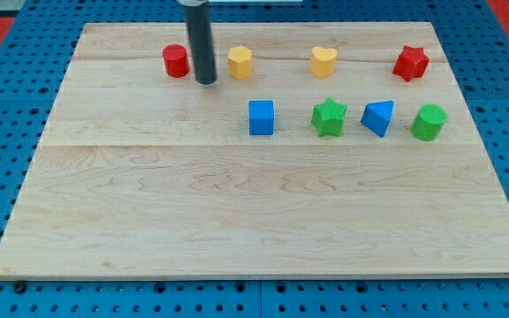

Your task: Make a diagonal line out of green blocks and the blue triangle

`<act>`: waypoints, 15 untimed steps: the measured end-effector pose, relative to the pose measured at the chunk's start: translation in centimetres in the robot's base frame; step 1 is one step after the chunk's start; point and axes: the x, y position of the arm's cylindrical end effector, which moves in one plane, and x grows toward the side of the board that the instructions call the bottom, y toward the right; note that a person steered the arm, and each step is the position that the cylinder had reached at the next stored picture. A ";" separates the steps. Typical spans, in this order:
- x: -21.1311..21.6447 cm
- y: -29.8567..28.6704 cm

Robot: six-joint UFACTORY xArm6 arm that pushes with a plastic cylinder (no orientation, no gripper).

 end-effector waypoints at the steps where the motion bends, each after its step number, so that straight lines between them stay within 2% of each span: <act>1: 1.3 6.7; 2: 2.0 9.6; 3: 1.6 17.7; 4: 2.3 21.3; 5: 3.3 28.6; 6: 7.5 36.7; 7: 11.8 33.8; 9: 7.2 18.1; 10: 6.5 19.4; 12: 7.9 21.4; 13: 6.2 26.1; 14: 2.5 22.8; 15: 0.3 16.2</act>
